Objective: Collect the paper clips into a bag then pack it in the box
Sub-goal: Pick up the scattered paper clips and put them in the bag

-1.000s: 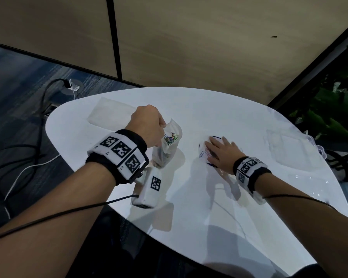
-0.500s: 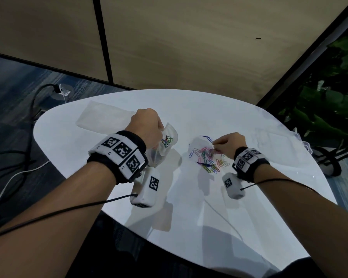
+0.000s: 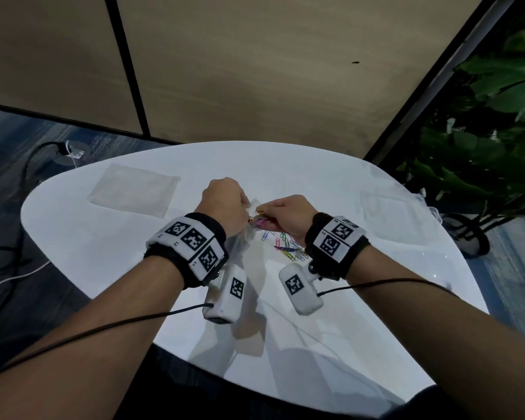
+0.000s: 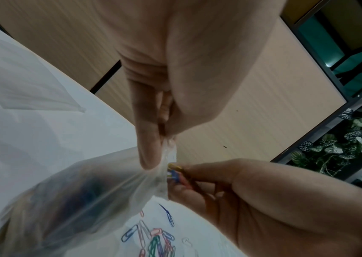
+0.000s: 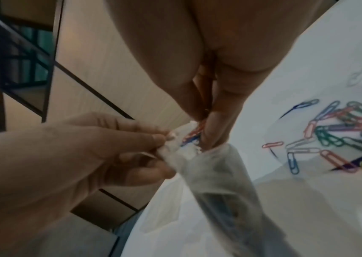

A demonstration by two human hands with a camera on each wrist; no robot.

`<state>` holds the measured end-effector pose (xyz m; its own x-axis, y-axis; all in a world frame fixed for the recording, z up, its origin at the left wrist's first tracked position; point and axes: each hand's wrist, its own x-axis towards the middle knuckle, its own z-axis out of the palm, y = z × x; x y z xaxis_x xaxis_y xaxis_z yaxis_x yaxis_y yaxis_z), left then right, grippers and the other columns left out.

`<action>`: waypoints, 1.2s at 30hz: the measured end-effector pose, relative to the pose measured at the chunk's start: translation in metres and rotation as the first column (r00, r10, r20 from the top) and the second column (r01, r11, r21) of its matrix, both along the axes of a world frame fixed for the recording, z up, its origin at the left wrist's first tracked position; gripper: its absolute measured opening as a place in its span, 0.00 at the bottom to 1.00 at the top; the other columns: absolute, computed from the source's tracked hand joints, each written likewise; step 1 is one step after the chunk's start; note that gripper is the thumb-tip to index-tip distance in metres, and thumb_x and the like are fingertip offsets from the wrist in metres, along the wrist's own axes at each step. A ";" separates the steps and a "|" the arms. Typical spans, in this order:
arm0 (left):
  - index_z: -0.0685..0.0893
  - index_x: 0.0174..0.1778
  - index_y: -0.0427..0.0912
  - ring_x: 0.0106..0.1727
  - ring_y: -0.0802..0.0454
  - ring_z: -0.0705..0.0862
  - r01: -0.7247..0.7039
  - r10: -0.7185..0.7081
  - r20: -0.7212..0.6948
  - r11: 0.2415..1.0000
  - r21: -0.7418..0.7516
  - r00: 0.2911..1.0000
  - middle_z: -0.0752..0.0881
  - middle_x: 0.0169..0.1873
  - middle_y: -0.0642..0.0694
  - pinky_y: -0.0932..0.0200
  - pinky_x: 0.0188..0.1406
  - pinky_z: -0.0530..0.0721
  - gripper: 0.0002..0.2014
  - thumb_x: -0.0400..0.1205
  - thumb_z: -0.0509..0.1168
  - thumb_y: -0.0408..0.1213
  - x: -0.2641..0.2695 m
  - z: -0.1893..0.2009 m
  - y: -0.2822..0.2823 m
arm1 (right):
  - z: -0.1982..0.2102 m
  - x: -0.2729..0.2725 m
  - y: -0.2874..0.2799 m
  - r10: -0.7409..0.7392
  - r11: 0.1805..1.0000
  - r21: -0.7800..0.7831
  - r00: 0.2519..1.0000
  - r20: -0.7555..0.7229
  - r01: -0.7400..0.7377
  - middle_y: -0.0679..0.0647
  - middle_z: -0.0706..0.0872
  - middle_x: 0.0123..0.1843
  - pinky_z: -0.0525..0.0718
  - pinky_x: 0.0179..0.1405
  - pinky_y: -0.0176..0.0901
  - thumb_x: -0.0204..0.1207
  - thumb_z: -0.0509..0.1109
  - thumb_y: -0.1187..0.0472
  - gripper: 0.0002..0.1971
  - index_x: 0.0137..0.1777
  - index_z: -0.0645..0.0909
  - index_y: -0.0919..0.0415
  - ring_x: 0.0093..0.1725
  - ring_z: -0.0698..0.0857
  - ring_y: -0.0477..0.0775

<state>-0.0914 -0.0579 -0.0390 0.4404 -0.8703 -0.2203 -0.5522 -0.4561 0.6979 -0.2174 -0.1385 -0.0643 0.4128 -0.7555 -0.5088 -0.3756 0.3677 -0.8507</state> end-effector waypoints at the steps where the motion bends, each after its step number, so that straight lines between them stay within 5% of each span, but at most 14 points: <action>1: 0.91 0.49 0.39 0.48 0.38 0.92 -0.005 0.005 -0.007 1.000 -0.002 1.000 0.92 0.49 0.38 0.47 0.55 0.91 0.11 0.80 0.64 0.24 0.000 0.000 -0.001 | -0.001 0.002 0.001 -0.006 1.000 0.012 1.000 -0.013 0.006 0.67 0.89 0.50 0.91 0.51 0.45 0.79 0.68 0.74 0.11 0.59 0.81 0.80 0.44 0.88 0.57; 4: 0.91 0.49 0.38 0.47 0.37 0.92 -0.010 0.010 -0.023 1.000 -0.006 1.000 0.92 0.48 0.37 0.46 0.54 0.91 0.10 0.79 0.66 0.25 0.001 -0.002 -0.003 | 0.002 0.007 0.005 -0.018 1.000 0.018 1.000 -0.011 0.018 0.65 0.88 0.44 0.90 0.54 0.48 0.76 0.66 0.80 0.11 0.57 0.83 0.77 0.42 0.89 0.57; 6: 0.92 0.49 0.38 0.46 0.37 0.92 -0.006 0.006 -0.028 1.000 -0.009 1.000 0.91 0.48 0.37 0.46 0.53 0.92 0.09 0.79 0.67 0.25 0.001 -0.003 -0.003 | 0.003 0.009 0.008 0.069 0.980 -0.178 0.990 -0.123 -0.091 0.62 0.91 0.41 0.91 0.53 0.52 0.71 0.74 0.76 0.08 0.48 0.89 0.68 0.40 0.92 0.58; 8: 0.91 0.49 0.39 0.46 0.38 0.92 -0.003 0.003 -0.024 1.000 -0.008 1.000 0.91 0.49 0.38 0.47 0.52 0.92 0.10 0.79 0.67 0.25 0.002 -0.004 -0.003 | 0.004 0.010 0.012 0.146 0.870 -0.410 0.936 -0.319 -0.275 0.55 0.92 0.35 0.92 0.45 0.51 0.68 0.78 0.68 0.05 0.37 0.91 0.58 0.38 0.92 0.57; 11: 0.91 0.49 0.38 0.46 0.38 0.92 -0.005 0.005 -0.018 1.000 -0.014 1.000 0.91 0.49 0.38 0.47 0.53 0.92 0.10 0.80 0.65 0.25 0.005 -0.003 -0.002 | 0.009 0.010 0.008 0.296 0.726 -0.455 0.831 -0.470 -0.516 0.50 0.93 0.37 0.91 0.44 0.47 0.73 0.74 0.61 0.05 0.42 0.93 0.54 0.41 0.91 0.53; 13: 0.91 0.49 0.39 0.47 0.38 0.92 -0.019 0.019 -0.007 1.000 -0.017 1.000 0.91 0.48 0.38 0.48 0.54 0.91 0.10 0.80 0.65 0.26 0.010 -0.001 -0.001 | 0.015 0.007 -0.001 0.393 0.803 -0.345 0.867 -0.308 -0.486 0.54 0.93 0.44 0.91 0.48 0.46 0.76 0.74 0.62 0.06 0.49 0.92 0.57 0.45 0.92 0.54; 15: 0.92 0.47 0.41 0.47 0.38 0.92 -0.043 0.043 -0.004 0.999 -0.018 0.999 0.92 0.47 0.39 0.48 0.54 0.91 0.12 0.80 0.64 0.26 0.018 -0.002 0.002 | 0.015 -0.003 -0.021 0.286 0.931 -0.217 0.956 -0.066 -0.293 0.61 0.92 0.48 0.91 0.48 0.49 0.79 0.72 0.65 0.07 0.52 0.90 0.65 0.48 0.92 0.60; 17: 0.91 0.47 0.41 0.46 0.39 0.92 -0.057 0.057 -0.007 0.998 -0.019 0.998 0.91 0.48 0.41 0.48 0.54 0.91 0.13 0.80 0.62 0.25 0.026 -0.002 0.006 | 0.003 -0.021 -0.047 0.130 0.945 -0.273 0.972 -0.195 -0.181 0.64 0.91 0.53 0.90 0.51 0.51 0.82 0.69 0.64 0.10 0.56 0.88 0.67 0.55 0.89 0.65; 19: 0.91 0.47 0.40 0.46 0.39 0.92 -0.063 0.063 -0.004 0.998 -0.016 0.998 0.91 0.49 0.41 0.48 0.53 0.92 0.13 0.80 0.62 0.24 0.033 -0.002 0.011 | -0.025 -0.046 -0.071 0.048 0.874 -0.328 0.736 -0.675 -0.358 0.64 0.84 0.69 0.82 0.67 0.53 0.85 0.62 0.58 0.17 0.69 0.81 0.64 0.69 0.82 0.65; 22: 0.91 0.48 0.39 0.46 0.40 0.92 -0.067 0.067 0.018 0.998 -0.003 0.998 0.91 0.48 0.41 0.49 0.52 0.92 0.12 0.79 0.65 0.23 0.045 0.000 0.020 | -0.070 -0.070 -0.079 0.117 0.891 -0.086 0.410 -0.905 -0.445 0.63 0.66 0.81 0.68 0.78 0.56 0.85 0.58 0.50 0.28 0.82 0.61 0.61 0.78 0.69 0.66; 25: 0.92 0.50 0.39 0.47 0.40 0.92 -0.073 0.073 0.036 0.997 0.002 0.997 0.91 0.47 0.40 0.48 0.54 0.91 0.12 0.79 0.65 0.23 0.053 0.003 0.026 | -0.097 -0.065 -0.073 0.126 0.826 -0.087 0.333 -0.934 -0.557 0.63 0.62 0.78 0.69 0.75 0.62 0.82 0.61 0.56 0.25 0.78 0.63 0.61 0.76 0.65 0.70; 27: 0.92 0.50 0.39 0.48 0.40 0.92 -0.064 0.064 0.043 0.998 0.002 0.997 0.91 0.48 0.41 0.48 0.55 0.91 0.12 0.80 0.65 0.24 0.054 0.005 0.028 | -0.103 -0.051 -0.068 0.065 0.802 -0.210 0.430 -0.901 -0.560 0.63 0.62 0.79 0.71 0.72 0.62 0.85 0.55 0.55 0.23 0.77 0.63 0.62 0.75 0.65 0.70; 33: 0.91 0.50 0.40 0.49 0.41 0.91 -0.032 0.033 0.073 0.999 -0.006 0.997 0.91 0.49 0.41 0.49 0.57 0.90 0.12 0.81 0.62 0.26 0.052 0.006 0.027 | -0.106 -0.009 -0.046 0.240 0.540 -0.317 0.503 -0.830 -0.780 0.58 0.60 0.85 0.67 0.78 0.60 0.87 0.48 0.60 0.25 0.85 0.55 0.56 0.82 0.61 0.63; 36: 0.91 0.49 0.40 0.48 0.40 0.91 -0.031 0.031 0.071 0.999 -0.010 0.997 0.90 0.49 0.41 0.49 0.57 0.90 0.12 0.81 0.62 0.26 0.050 0.006 0.026 | -0.104 -0.007 -0.037 0.334 0.326 -0.290 0.396 -0.855 -0.900 0.54 0.63 0.81 0.76 0.67 0.57 0.83 0.54 0.67 0.27 0.82 0.61 0.54 0.76 0.68 0.63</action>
